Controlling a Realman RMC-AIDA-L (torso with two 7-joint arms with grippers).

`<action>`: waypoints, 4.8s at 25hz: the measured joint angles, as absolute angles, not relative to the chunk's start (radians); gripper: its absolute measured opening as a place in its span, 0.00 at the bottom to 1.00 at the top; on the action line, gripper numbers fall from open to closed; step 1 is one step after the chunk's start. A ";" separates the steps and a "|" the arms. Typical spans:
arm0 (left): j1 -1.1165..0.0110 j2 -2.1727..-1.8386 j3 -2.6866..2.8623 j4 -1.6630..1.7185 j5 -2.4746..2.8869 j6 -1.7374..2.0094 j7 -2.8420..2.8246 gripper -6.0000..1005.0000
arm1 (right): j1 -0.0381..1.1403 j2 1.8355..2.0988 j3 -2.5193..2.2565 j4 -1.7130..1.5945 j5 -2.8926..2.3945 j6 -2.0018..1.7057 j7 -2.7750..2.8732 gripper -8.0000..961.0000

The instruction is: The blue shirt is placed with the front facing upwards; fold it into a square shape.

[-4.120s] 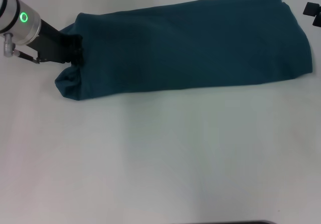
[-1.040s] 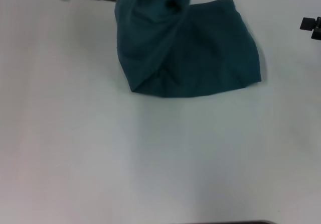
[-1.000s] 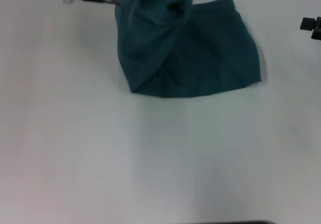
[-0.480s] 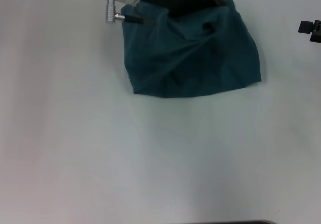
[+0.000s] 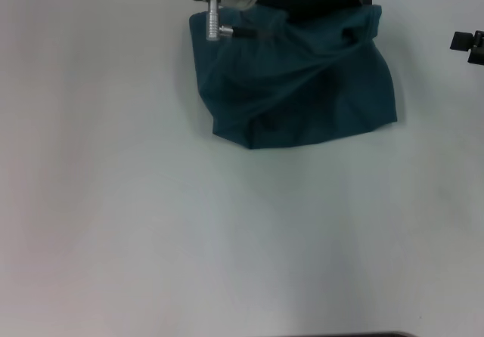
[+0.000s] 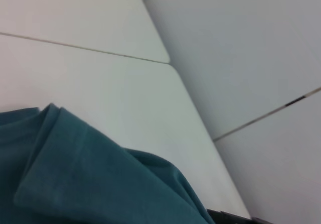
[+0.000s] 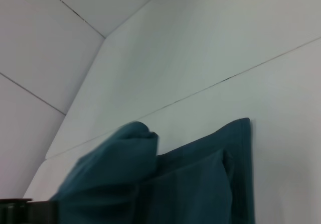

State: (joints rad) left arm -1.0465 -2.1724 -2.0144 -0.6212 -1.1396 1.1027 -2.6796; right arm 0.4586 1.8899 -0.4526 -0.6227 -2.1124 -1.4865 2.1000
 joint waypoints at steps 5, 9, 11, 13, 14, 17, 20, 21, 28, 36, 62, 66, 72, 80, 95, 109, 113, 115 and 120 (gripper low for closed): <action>-1.061 -2.175 -1.977 -0.572 -1.163 1.041 -2.670 0.02 | 0.457 1.891 -0.453 -0.622 -2.112 -1.487 2.100 0.83; -1.060 -2.175 -1.947 -0.560 -1.193 1.005 -2.669 0.02 | 0.456 1.892 -0.453 -0.621 -2.112 -1.486 2.100 0.82; -1.059 -2.175 -1.926 -0.547 -1.216 0.983 -2.669 0.02 | 0.456 1.893 -0.453 -0.621 -2.112 -1.486 2.100 0.82; -1.061 -2.175 -1.908 -0.539 -1.232 0.965 -2.668 0.02 | 0.459 1.893 -0.453 -0.621 -2.112 -1.486 2.100 0.82; -1.061 -2.175 -1.899 -0.536 -1.239 0.956 -2.668 0.02 | 0.459 1.893 -0.453 -0.621 -2.112 -1.486 2.100 0.82; -1.062 -2.175 -1.881 -0.534 -1.254 0.943 -2.668 0.02 | 0.460 1.893 -0.453 -0.621 -2.112 -1.486 2.100 0.82; -1.062 -2.175 -1.867 -0.532 -1.267 0.935 -2.667 0.02 | 0.460 1.893 -0.453 -0.621 -2.112 -1.486 2.100 0.82; -1.062 -2.175 -1.860 -0.532 -1.271 0.932 -2.667 0.02 | 0.460 1.893 -0.452 -0.621 -2.112 -1.486 2.100 0.82; -1.054 -2.175 -1.810 -0.518 -1.338 0.898 -2.647 0.05 | 0.460 1.893 -0.453 -0.621 -2.112 -1.486 2.100 0.82; -1.073 -2.175 -1.770 -0.497 -1.401 0.849 -2.619 0.13 | 0.462 1.893 -0.453 -0.621 -2.112 -1.486 2.100 0.82; -0.542 -2.053 -2.116 -0.949 -1.397 1.392 -2.576 0.93 | 0.607 1.876 -0.609 -0.711 -2.298 -1.363 2.141 0.82; -0.526 -2.019 -2.131 -0.961 -1.359 1.507 -2.613 0.95 | 0.703 1.857 -0.614 -0.715 -2.430 -1.412 2.310 0.82; -0.528 -1.999 -2.196 -0.969 -1.308 1.655 -2.641 0.94 | 0.826 1.800 -0.678 -0.704 -2.547 -1.477 2.511 0.82; -0.517 -1.986 -2.277 -0.976 -1.270 1.718 -2.633 0.94 | 0.887 1.818 -0.707 -0.653 -2.636 -1.525 2.603 0.81; -0.680 -2.088 -2.222 -0.855 -0.927 1.538 -2.667 0.94 | 0.888 1.845 -0.703 -0.632 -2.631 -1.528 2.601 0.81; -0.876 -2.150 -2.160 -0.644 -0.748 1.160 -2.686 0.93 | 0.880 1.842 -0.699 -0.649 -2.632 -1.535 2.586 0.81; -0.910 -2.158 -2.151 -0.593 -0.747 1.135 -2.689 0.93 | 0.879 1.842 -0.699 -0.649 -2.632 -1.535 2.582 0.81; -0.918 -2.160 -2.150 -0.586 -0.749 1.133 -2.690 0.93 | 0.879 1.842 -0.699 -0.649 -2.632 -1.535 2.579 0.81; -0.906 -2.162 -2.141 -0.630 -0.782 1.149 -2.675 0.89 | 0.879 1.841 -0.700 -0.649 -2.631 -1.536 2.572 0.81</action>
